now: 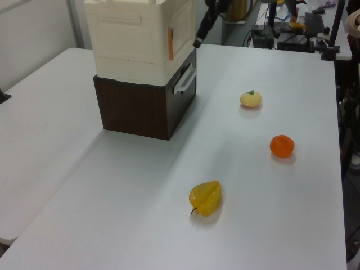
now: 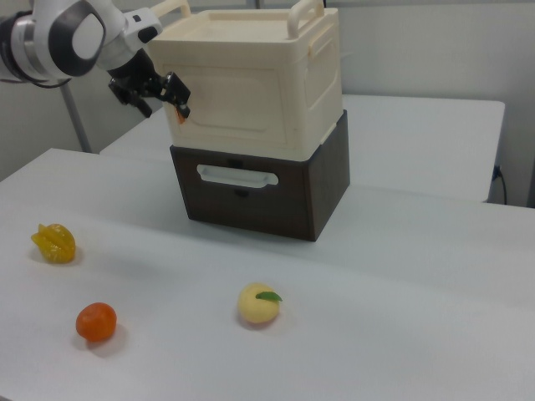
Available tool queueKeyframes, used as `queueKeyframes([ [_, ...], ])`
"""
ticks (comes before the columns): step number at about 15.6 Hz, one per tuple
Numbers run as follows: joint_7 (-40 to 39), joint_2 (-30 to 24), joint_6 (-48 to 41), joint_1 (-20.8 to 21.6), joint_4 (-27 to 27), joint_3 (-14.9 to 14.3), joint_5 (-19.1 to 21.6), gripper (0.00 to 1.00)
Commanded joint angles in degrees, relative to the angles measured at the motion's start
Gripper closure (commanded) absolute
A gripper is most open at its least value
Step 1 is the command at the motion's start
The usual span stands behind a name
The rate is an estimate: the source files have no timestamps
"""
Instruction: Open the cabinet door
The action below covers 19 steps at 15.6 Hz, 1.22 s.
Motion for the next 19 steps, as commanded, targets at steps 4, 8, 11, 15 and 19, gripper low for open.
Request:
queueKeyframes([
  [4,5.13,2.91,11.71,0.00,1.17,0.71,0.78,0.11],
  [8,5.12,3.44,13.83,0.00,1.17,1.50,-0.10,0.34],
  [11,5.04,3.44,14.09,0.00,1.17,1.59,-0.19,0.58],
  [15,4.77,3.61,14.18,-0.09,1.17,1.50,-1.15,0.63],
  [19,4.60,3.70,14.18,0.00,1.08,1.50,-2.56,0.65],
])
